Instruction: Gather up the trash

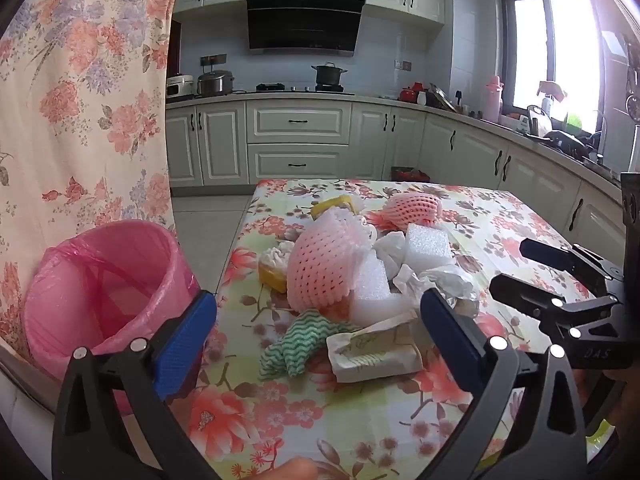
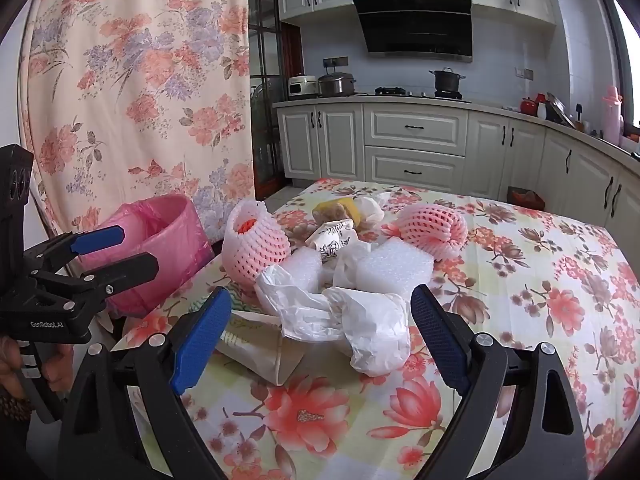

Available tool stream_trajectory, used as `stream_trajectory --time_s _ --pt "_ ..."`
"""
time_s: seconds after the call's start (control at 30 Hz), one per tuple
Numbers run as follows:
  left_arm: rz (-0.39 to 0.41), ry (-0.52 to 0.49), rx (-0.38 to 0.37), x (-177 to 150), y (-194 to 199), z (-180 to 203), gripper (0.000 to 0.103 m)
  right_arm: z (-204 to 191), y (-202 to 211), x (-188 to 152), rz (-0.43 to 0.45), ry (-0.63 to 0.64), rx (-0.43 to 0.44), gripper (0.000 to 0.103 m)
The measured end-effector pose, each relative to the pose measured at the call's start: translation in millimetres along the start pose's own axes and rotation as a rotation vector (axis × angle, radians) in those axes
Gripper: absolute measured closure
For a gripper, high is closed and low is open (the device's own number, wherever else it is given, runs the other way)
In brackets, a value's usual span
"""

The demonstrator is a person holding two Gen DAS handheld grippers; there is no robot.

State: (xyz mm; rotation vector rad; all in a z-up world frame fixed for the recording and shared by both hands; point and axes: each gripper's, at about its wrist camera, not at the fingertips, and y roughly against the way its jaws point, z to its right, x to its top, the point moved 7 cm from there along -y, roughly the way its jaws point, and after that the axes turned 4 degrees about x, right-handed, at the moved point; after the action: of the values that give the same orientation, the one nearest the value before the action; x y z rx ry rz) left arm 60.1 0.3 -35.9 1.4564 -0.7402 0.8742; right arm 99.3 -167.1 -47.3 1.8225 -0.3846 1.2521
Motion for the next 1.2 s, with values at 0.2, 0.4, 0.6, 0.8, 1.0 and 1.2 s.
stream_trajectory --time_s 0.2,0.4,0.6,0.8,1.0,1.2 --pt "0.003 -0.004 0.005 0.2 0.4 0.6 0.004 0.3 0.3 0.4 0.002 0.004 -0.003 0.017" --pt "0.003 0.0 0.003 4.2 2.2 0.8 0.005 2.9 -1.4 -0.4 -0.003 -0.009 0.005 0.017" --pt "0.004 0.006 0.0 4.9 3.2 0.2 0.004 -1.3 0.1 -1.0 -0.001 -0.005 0.003 0.017" --pt "0.003 0.006 -0.001 4.5 2.8 -0.2 0.004 -2.1 0.6 -1.2 0.001 -0.003 0.002 0.017" --pt "0.004 0.007 0.0 5.3 3.3 0.1 0.004 -1.3 1.5 0.3 0.001 -0.003 0.002 0.017" --pt "0.005 0.006 0.0 2.9 2.6 -2.3 0.004 -0.9 2.2 0.6 0.002 -0.001 0.0 0.017"
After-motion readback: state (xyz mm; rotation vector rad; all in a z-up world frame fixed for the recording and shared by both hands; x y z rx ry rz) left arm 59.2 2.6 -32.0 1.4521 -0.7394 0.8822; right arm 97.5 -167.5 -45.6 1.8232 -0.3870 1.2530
